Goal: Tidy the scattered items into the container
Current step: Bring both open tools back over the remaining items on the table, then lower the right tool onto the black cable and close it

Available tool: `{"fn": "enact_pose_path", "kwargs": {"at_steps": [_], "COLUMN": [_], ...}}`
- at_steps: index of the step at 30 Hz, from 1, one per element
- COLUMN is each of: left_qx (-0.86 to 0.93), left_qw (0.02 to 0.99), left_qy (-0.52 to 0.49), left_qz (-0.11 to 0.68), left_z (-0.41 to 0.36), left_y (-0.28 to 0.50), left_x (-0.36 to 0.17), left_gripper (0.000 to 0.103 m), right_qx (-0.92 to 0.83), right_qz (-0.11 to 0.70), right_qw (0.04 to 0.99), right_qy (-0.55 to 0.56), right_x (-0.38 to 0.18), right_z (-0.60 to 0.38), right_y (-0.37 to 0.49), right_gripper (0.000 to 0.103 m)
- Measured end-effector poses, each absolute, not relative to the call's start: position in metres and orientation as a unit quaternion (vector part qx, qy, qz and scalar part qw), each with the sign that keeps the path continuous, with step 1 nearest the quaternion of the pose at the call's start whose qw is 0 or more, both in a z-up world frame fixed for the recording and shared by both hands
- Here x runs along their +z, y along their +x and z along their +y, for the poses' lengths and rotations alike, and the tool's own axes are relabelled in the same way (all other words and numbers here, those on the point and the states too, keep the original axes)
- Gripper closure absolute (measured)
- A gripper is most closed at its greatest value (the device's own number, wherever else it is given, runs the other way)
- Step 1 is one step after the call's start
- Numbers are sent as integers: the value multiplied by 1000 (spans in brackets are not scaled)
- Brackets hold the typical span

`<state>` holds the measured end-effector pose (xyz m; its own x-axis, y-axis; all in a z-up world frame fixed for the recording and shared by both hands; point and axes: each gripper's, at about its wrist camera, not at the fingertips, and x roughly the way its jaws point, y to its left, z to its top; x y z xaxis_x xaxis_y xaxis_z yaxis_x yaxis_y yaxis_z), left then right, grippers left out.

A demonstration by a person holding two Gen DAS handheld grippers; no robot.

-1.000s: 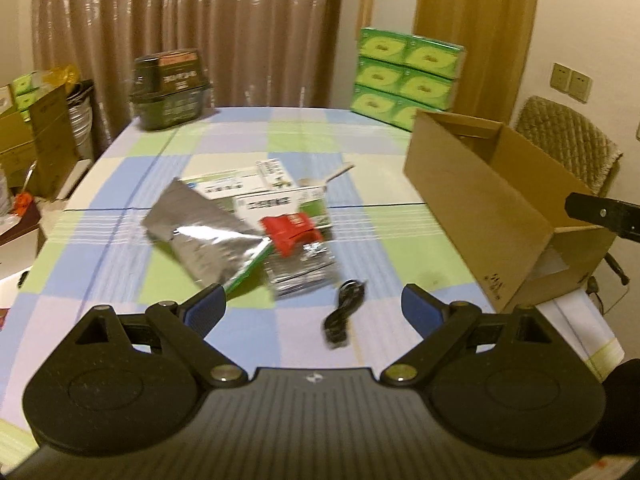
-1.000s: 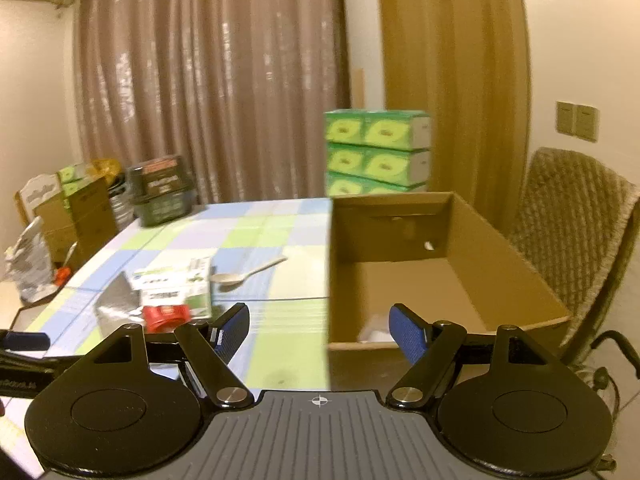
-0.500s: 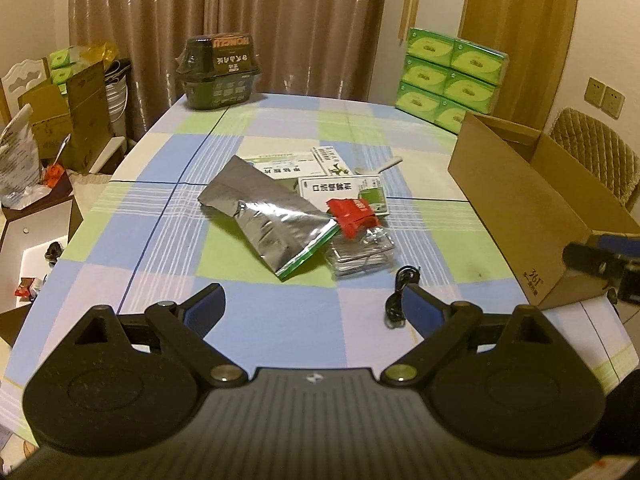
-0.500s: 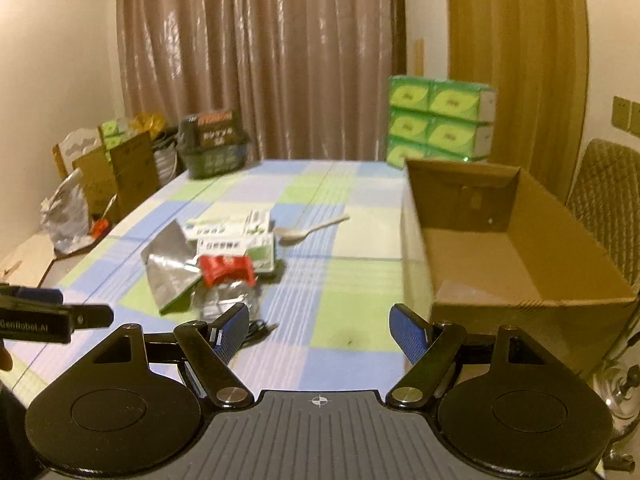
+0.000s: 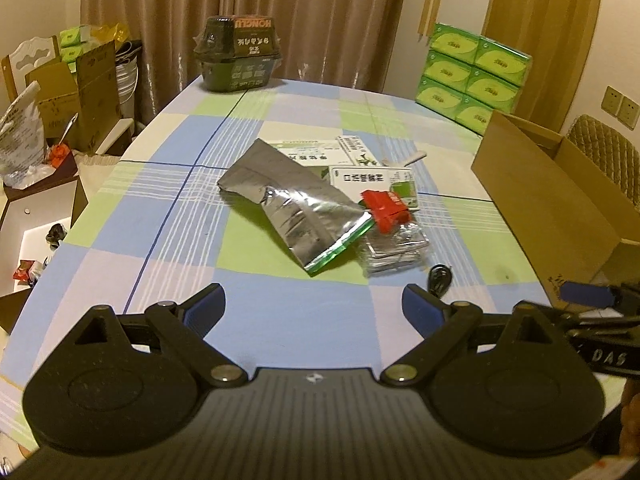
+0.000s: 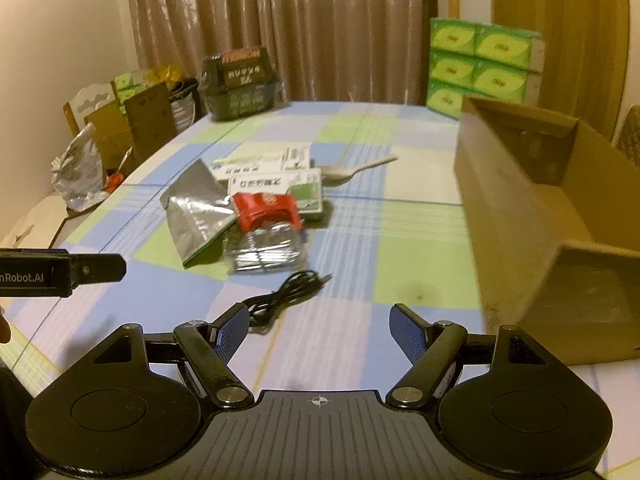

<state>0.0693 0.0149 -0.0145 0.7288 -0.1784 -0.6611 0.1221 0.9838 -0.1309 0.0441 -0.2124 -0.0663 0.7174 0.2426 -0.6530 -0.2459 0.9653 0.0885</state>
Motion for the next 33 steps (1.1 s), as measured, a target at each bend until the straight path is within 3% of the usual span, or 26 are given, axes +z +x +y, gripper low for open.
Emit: {"fn": "enact_pose_path", "kwargs": {"at_steps": [16,19,24,26,28,30,33], "left_qx": [-78,-78,-78,-81,-84,-87,-98], "left_qw": [920,919,917,916,916,915,914], "left_qy": [-68,-74,-76,-74,-73,-71,-65], "left_qz": [377,378,383,385,386,387,387], "left_z": [36,38,38,37,35,32,24], "left_y": [105,109,115,116,118,119,121], "left_x": [-45,-48,-54,-56,-58,-59,-60], "left_gripper": [11,11,12,13,13,14,14], "right_qx": [128,123,116,114,111,110,111], "right_qz": [389,392,390,385,383,386,385], "right_qw": [912,912,914,916,917,916,916], "right_qy": [8,7,-10,-22,-27,-19,-19], "right_x": [-109,-115,-123,-124,-124,-123,-121], "right_z": [-168,-163,-157,-157,-160,-168,-179], "right_y": [89,95,101,102,105,108,112], "right_gripper": [30,46,50,59,80,88,89]}}
